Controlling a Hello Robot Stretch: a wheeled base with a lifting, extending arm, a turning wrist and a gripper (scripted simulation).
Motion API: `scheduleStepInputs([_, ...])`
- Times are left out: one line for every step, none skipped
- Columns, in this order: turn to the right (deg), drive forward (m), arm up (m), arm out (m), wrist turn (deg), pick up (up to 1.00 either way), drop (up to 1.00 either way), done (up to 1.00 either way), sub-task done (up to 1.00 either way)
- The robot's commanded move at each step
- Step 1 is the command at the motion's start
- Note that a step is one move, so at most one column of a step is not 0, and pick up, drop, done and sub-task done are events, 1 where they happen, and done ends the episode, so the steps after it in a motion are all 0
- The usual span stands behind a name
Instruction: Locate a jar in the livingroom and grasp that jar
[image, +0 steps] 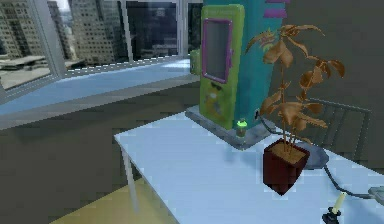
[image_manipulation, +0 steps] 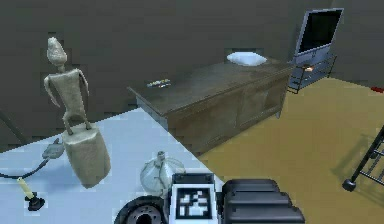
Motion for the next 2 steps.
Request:
scheduleStepInputs([0.0, 0.00, 0.00, 0.18, 0.0, 0.00, 0.00, 0.00, 0.00])
scheduleStepInputs([0.0, 0.00, 0.00, 0.00, 45.0, 0.00, 0.00, 0.00, 0.00])
